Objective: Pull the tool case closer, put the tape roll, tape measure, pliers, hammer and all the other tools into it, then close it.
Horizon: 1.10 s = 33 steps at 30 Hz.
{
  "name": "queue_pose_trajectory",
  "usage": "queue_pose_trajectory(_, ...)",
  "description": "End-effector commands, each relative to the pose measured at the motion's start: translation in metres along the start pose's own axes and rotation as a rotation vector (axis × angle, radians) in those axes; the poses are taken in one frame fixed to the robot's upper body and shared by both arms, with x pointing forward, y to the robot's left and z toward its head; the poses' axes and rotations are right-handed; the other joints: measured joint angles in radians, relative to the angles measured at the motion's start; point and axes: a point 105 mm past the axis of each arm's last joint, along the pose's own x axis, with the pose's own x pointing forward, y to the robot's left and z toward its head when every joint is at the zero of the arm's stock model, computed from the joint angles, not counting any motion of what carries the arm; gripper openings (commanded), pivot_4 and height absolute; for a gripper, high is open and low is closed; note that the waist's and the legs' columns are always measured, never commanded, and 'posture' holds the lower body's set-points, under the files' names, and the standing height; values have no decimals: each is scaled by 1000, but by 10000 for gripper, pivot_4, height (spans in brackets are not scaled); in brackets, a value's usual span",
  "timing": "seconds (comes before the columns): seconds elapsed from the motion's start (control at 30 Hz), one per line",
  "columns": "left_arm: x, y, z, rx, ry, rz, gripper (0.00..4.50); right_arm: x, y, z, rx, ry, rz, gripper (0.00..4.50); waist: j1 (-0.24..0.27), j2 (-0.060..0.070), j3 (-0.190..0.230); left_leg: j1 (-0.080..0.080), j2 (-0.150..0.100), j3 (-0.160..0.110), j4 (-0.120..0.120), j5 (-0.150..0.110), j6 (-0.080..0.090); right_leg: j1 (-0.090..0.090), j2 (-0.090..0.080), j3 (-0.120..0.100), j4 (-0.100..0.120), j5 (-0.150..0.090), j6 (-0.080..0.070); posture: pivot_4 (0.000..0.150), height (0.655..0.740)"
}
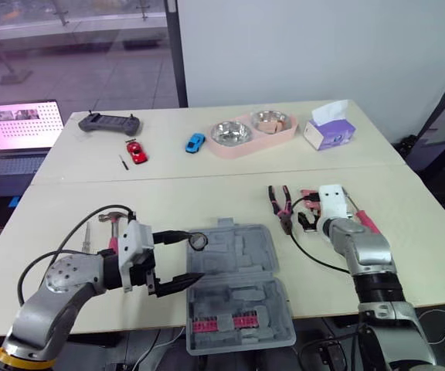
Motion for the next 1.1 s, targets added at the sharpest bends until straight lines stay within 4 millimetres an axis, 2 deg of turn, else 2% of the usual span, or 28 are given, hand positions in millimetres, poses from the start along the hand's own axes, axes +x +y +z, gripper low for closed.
queue_pose_trajectory(0.03, -5, 5, 9, 53, -19, 27, 44502, 4, 3, 2, 10, -3, -3, 45000, -2, 0, 0, 0, 0, 0, 0, 0, 0, 0, 0, 0, 0, 0, 0, 1500, 7400)
queue_pose_trajectory(0.13, -5, 7, 9, 60, -18, 31, 44502, 7, 4, -1, 25, 10, -2, 45000, -7, 0, 0, 0, 0, 0, 0, 0, 0, 0, 0, 0, 0, 0, 0, 1500, 7400)
queue_pose_trajectory(0.23, -6, 7, 9, 61, -18, 32, 45000, 9, 1, -4, 43, 21, -22, 37246, -14, 0, 0, 0, 0, 0, 0, 0, 0, 0, 0, 0, 0, 0, 0, 1500, 7400)
queue_pose_trajectory(0.27, -7, 6, 8, 61, -17, 30, 45000, 10, -1, -5, 51, 21, -32, 31018, -13, 0, 0, 0, 0, 0, 0, 0, 0, 0, 0, 0, 0, 0, 0, 1500, 7400)
queue_pose_trajectory(0.3, -7, 6, 8, 61, -16, 28, 45000, 10, -2, -5, 57, 20, -38, 27844, -13, 0, 0, 0, 0, 0, 0, 0, 0, 0, 0, 0, 0, 0, 0, 1500, 7400)
queue_pose_trajectory(0.47, -8, 8, 7, 63, -14, 28, 45000, 11, -6, -5, 76, 21, -47, 1984, -10, 0, 0, 0, 0, 0, 0, 0, 0, 1, 0, 0, 0, 0, 0, 1500, 7400)
queue_pose_trajectory(0.5, -8, 8, 6, 63, -14, 27, 45000, 10, -7, -5, 76, 21, -49, 360, -11, 0, 0, 0, 0, 0, 0, 0, 0, 1, 0, 0, 0, 0, 0, 1500, 7400)
queue_pose_trajectory(0.7, -9, 7, 3, 57, -10, 15, 45000, 5, -7, -4, 78, 2, -39, 360, -12, 0, 0, 0, 0, 0, 0, 0, 0, 1, 0, 0, 0, 0, 0, 1500, 7400)
queue_pose_trajectory(0.77, -9, 7, 2, 56, -10, 11, 45000, -2, -1, 1, 79, -34, 0, 360, -11, 0, 0, 0, 0, -1, 0, 0, 0, 1, 0, 0, 0, 0, 0, 1500, 7400)
queue_pose_trajectory(0.9, -10, 7, 0, 50, -13, 6, 45000, -16, 11, -4, 57, -56, 52, 360, -14, 0, 0, 0, 0, -1, -1, 0, 0, 0, 0, 0, 0, 0, 0, 1500, 7400)
queue_pose_trajectory(1.03, -13, 9, -3, 36, -22, -1, 45000, -39, 22, -20, 14, -66, 82, 360, -13, 0, 0, 0, 0, -1, -2, 0, 0, -1, 0, 1, 0, 0, 0, 1500, 7400)
queue_pose_trajectory(1.1, -15, 10, -8, 27, -9, -16, 45000, -61, 24, -35, -16, -76, 67, 360, -12, 1, 0, 0, 0, -1, -2, 0, 0, -1, 0, 1, 0, 0, 0, 1500, 7400)
